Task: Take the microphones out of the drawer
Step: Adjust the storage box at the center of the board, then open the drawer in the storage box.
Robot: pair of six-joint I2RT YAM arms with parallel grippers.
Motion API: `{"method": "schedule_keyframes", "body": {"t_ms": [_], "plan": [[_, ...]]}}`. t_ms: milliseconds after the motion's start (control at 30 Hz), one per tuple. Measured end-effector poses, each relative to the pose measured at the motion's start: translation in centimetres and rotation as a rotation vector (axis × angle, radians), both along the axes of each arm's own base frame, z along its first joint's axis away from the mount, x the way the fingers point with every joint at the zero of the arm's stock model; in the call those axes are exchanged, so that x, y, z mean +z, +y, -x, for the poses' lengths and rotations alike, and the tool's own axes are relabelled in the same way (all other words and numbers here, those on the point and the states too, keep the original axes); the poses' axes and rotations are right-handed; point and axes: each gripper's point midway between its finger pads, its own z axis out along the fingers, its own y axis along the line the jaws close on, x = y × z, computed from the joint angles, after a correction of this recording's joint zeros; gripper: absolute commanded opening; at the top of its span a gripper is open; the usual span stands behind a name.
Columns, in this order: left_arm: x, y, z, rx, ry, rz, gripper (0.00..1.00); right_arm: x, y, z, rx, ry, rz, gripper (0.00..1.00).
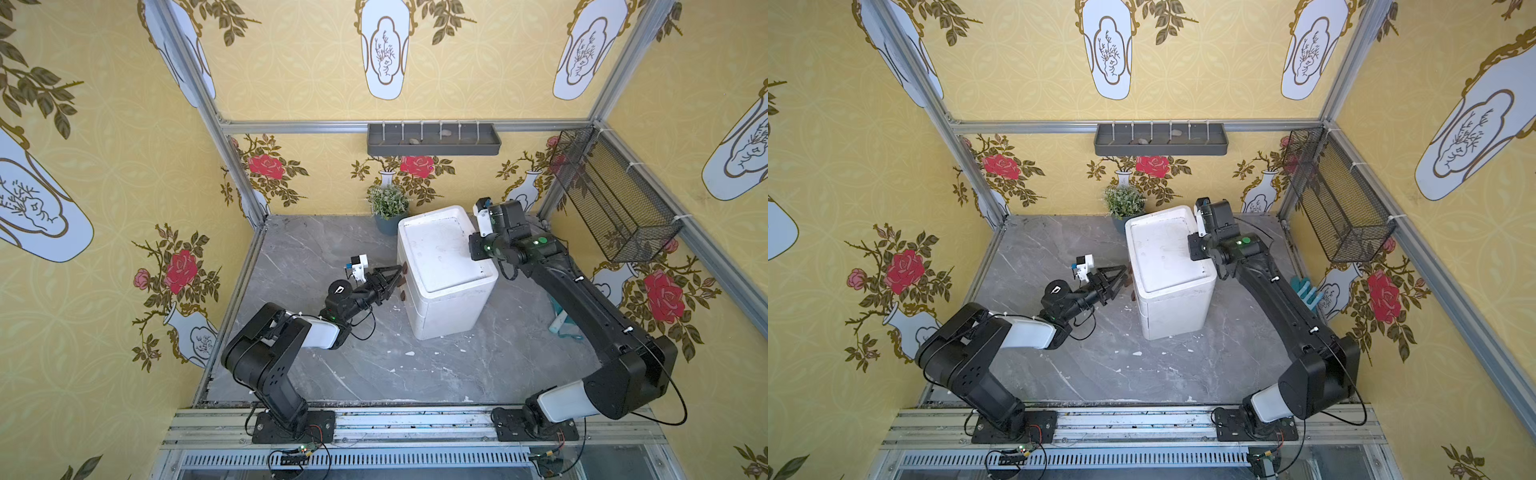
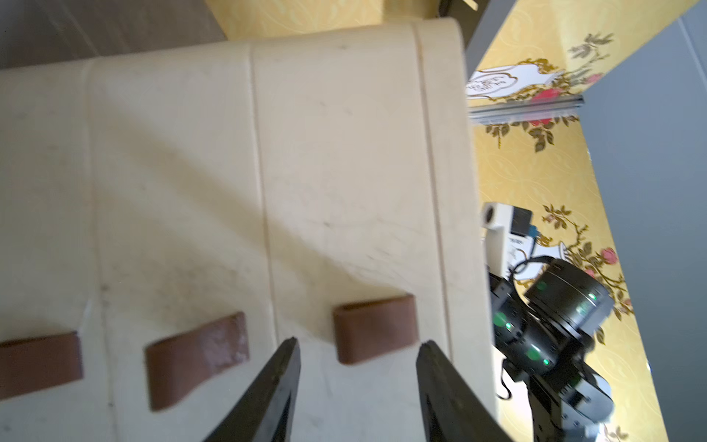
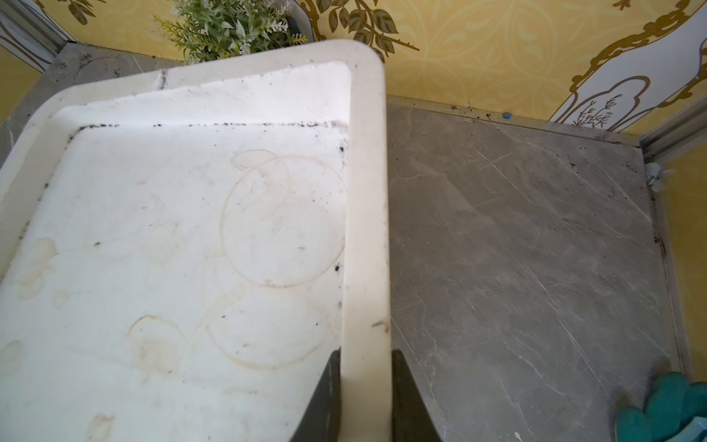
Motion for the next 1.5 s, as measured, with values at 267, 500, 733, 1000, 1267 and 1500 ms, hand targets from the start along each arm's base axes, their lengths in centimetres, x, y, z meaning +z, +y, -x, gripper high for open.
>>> {"method": "schedule_keyframes", "body": {"t_ms": [267,500,733,1000,1267,1500], "plan": [[-0.1,0.0,-0.3,0.013,0.010,0.021,0.55,0.0,0.0,-0.1,-0.006,0.002,-0.003,0.13],[0.7,-0.8,-1.4,0.003,-0.009,0.033,0.55,0.0,0.1,0.0,-0.002,0.006,-0.006,0.13],[-0.7,-0.8,-1.1,0.000,0.033,0.026,0.55,0.0,0.2,0.0,0.002,0.008,-0.009,0.13],[-1.0,-1.0,-1.7,0.004,0.058,0.039,0.55,0.0,0.3,0.0,0.006,0.010,-0.008,0.13],[0.2,-1.3,-2.0,0.002,0.030,0.056,0.47,-0.1,0.4,0.0,0.007,0.010,-0.008,0.14],[-0.1,-1.4,-2.0,0.008,0.042,0.051,0.24,-0.1,0.4,-0.1,0.005,0.007,0.003,0.14]]}}
